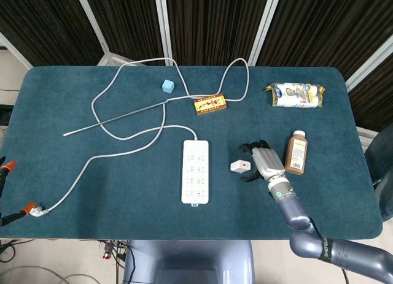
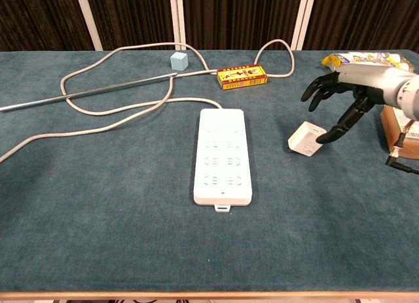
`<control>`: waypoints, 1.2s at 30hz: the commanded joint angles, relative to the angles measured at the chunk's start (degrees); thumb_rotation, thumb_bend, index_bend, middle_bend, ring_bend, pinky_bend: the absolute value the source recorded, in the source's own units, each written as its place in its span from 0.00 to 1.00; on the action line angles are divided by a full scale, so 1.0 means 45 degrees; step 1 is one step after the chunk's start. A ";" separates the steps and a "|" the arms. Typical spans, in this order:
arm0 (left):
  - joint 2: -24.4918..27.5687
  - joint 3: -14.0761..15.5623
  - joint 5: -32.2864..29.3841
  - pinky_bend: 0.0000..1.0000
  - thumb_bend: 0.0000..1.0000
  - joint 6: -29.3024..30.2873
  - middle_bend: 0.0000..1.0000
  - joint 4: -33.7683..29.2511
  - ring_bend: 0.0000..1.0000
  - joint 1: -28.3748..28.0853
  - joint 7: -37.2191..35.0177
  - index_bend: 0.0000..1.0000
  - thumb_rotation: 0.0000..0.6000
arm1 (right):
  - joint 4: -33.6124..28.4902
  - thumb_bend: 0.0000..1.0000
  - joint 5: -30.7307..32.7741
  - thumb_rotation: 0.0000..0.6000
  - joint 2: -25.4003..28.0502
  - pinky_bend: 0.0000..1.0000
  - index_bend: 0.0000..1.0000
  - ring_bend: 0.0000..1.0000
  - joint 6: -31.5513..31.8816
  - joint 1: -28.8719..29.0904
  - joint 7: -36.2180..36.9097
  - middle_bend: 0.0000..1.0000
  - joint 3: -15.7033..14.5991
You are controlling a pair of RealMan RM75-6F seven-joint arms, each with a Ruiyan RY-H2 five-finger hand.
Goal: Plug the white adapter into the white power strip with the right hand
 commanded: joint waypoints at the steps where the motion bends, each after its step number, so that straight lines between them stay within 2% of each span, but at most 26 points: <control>1: 0.0014 -0.0025 -0.0035 0.00 0.09 0.0011 0.02 0.0000 0.00 0.0004 -0.0033 0.16 1.00 | 0.0183 0.20 0.0252 1.00 -0.0226 0.01 0.28 0.16 -0.0078 0.0177 -0.0121 0.30 -0.0063; 17: 0.0093 -0.0086 -0.0220 0.00 0.09 -0.0101 0.02 -0.0011 0.00 -0.0022 -0.0129 0.18 1.00 | 0.1311 0.36 0.0818 1.00 -0.1035 0.01 0.39 0.21 0.0083 0.0439 0.0259 0.36 -0.0210; 36: 0.0044 -0.0071 -0.0278 0.00 0.09 -0.0190 0.02 -0.0073 0.00 -0.0058 0.0097 0.19 1.00 | 0.1833 0.38 0.0381 1.00 -0.1212 0.01 0.40 0.21 -0.0249 0.0243 0.1066 0.36 -0.0509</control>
